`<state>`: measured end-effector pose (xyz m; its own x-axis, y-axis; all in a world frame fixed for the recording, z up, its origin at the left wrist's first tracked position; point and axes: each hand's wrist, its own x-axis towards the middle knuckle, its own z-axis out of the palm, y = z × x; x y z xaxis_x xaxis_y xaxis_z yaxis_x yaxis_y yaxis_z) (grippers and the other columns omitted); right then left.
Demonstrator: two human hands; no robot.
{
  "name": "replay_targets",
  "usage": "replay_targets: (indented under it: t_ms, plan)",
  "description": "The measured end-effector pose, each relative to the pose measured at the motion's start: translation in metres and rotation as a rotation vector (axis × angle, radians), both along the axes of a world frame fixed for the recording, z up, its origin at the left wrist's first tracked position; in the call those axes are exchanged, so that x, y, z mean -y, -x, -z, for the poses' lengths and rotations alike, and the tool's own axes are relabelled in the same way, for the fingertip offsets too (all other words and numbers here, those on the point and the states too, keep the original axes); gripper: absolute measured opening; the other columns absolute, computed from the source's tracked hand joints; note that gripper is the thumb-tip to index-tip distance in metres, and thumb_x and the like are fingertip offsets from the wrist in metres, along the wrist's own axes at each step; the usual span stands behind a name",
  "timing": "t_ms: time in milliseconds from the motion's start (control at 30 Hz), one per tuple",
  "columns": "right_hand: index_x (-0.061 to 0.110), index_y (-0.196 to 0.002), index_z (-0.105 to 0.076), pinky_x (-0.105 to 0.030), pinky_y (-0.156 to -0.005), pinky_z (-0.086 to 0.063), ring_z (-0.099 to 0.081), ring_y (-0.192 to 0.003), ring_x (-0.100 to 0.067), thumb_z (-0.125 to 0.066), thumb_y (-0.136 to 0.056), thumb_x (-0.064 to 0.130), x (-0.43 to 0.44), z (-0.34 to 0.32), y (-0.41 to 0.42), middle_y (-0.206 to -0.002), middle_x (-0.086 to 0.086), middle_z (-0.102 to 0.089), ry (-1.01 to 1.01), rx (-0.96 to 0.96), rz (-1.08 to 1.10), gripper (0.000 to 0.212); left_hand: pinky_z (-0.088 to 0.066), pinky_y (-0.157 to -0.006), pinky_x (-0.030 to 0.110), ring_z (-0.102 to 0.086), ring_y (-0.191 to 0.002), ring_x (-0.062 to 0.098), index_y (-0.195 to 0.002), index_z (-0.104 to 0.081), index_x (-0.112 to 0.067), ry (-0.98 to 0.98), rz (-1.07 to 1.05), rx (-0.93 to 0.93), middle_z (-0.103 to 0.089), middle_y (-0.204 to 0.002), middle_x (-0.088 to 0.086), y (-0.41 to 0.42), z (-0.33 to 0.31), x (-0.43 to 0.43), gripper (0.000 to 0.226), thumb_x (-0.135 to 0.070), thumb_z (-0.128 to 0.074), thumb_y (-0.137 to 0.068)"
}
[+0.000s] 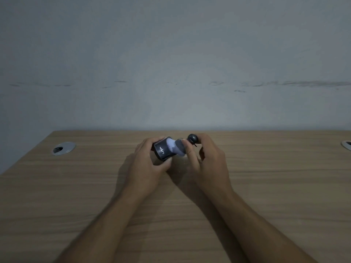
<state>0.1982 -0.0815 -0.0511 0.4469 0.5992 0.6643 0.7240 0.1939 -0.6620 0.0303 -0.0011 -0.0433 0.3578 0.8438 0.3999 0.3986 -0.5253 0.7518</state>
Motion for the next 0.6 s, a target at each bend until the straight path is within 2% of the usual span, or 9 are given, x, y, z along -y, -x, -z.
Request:
replay_targets:
  t_ms: [67, 133, 233, 300, 367, 433, 533, 600]
  plan:
    - [0.017, -0.111, -0.071, -0.007, -0.061, -0.035, -0.052, -0.059, 0.004, -0.070, -0.105, 0.035, 0.003, -0.004, -0.004, -0.068, 0.026, -0.047, -0.028, -0.028, 0.013, 0.019, -0.039, -0.075, 0.004, -0.062, -0.115, 0.004, -0.134, -0.066, -0.037, 0.013, -0.008, 0.010, -0.068, -0.125, -0.021, 0.000, 0.001, 0.000, 0.056, -0.022, -0.088, -0.084]
    - [0.016, -0.111, -0.070, -0.010, -0.058, -0.034, -0.049, -0.056, -0.002, -0.069, -0.106, 0.036, 0.006, -0.007, 0.000, -0.065, 0.024, -0.046, -0.035, 0.003, -0.032, 0.020, -0.038, -0.068, 0.006, -0.064, -0.105, 0.004, -0.131, -0.067, -0.035, 0.029, -0.033, -0.016, -0.069, -0.121, -0.017, -0.001, 0.001, 0.000, 0.054, -0.024, -0.089, -0.084]
    - [0.016, -0.116, -0.069, -0.005, -0.064, -0.038, -0.055, -0.066, 0.010, -0.071, -0.107, 0.023, 0.007, -0.005, 0.007, -0.076, 0.031, -0.049, 0.033, 0.086, -0.176, 0.012, -0.042, -0.061, 0.004, -0.064, -0.091, 0.007, -0.130, -0.069, -0.028, 0.060, -0.060, -0.041, -0.073, -0.118, -0.008, -0.001, 0.002, -0.006, 0.053, -0.019, -0.088, -0.082]
    - [0.015, -0.118, -0.068, -0.005, -0.068, -0.039, -0.057, -0.070, 0.015, -0.069, -0.108, 0.019, 0.003, 0.000, 0.002, -0.080, 0.030, -0.054, 0.062, 0.077, -0.185, 0.010, -0.043, -0.062, 0.000, -0.064, -0.084, -0.001, -0.125, -0.071, -0.028, 0.073, -0.079, -0.007, -0.075, -0.108, -0.009, 0.000, 0.003, -0.007, 0.048, -0.021, -0.089, -0.081]
    - [0.017, -0.119, -0.067, -0.008, -0.070, -0.039, -0.057, -0.070, 0.013, -0.065, -0.111, 0.021, 0.001, 0.005, -0.007, -0.089, 0.020, -0.065, 0.090, 0.023, -0.158, 0.010, -0.043, -0.063, -0.002, -0.064, -0.085, -0.012, -0.119, -0.071, -0.032, 0.102, -0.096, 0.047, -0.077, -0.100, -0.015, 0.000, 0.003, -0.006, 0.042, -0.032, -0.091, -0.082]
    - [0.018, -0.119, -0.066, -0.010, -0.073, -0.041, -0.060, -0.075, 0.010, -0.064, -0.111, 0.023, 0.000, 0.007, -0.015, -0.097, 0.011, -0.070, 0.084, -0.021, -0.126, 0.009, -0.044, -0.064, 0.001, -0.066, -0.087, -0.012, -0.114, -0.071, -0.036, 0.124, -0.100, 0.075, -0.077, -0.097, -0.018, -0.001, 0.002, -0.005, 0.040, -0.042, -0.092, -0.081]
    - [0.015, -0.120, -0.066, -0.008, -0.073, -0.041, -0.060, -0.076, 0.009, -0.064, -0.111, 0.018, 0.004, 0.002, -0.011, -0.094, 0.017, -0.065, 0.040, -0.007, -0.121, 0.009, -0.049, -0.068, 0.015, -0.074, -0.089, 0.000, -0.113, -0.074, -0.034, 0.122, -0.094, 0.077, -0.078, -0.095, -0.016, -0.003, 0.005, -0.008, 0.040, -0.038, -0.093, -0.078]
    - [0.014, -0.122, -0.066, -0.009, -0.073, -0.042, -0.059, -0.075, 0.006, -0.064, -0.111, 0.016, 0.008, -0.002, -0.002, -0.098, 0.014, -0.065, 0.043, 0.055, -0.196, 0.011, -0.046, -0.063, 0.010, -0.072, -0.087, 0.000, -0.110, -0.071, -0.036, 0.138, -0.079, 0.041, -0.076, -0.093, -0.017, -0.003, 0.006, -0.010, 0.038, -0.031, -0.093, -0.080]
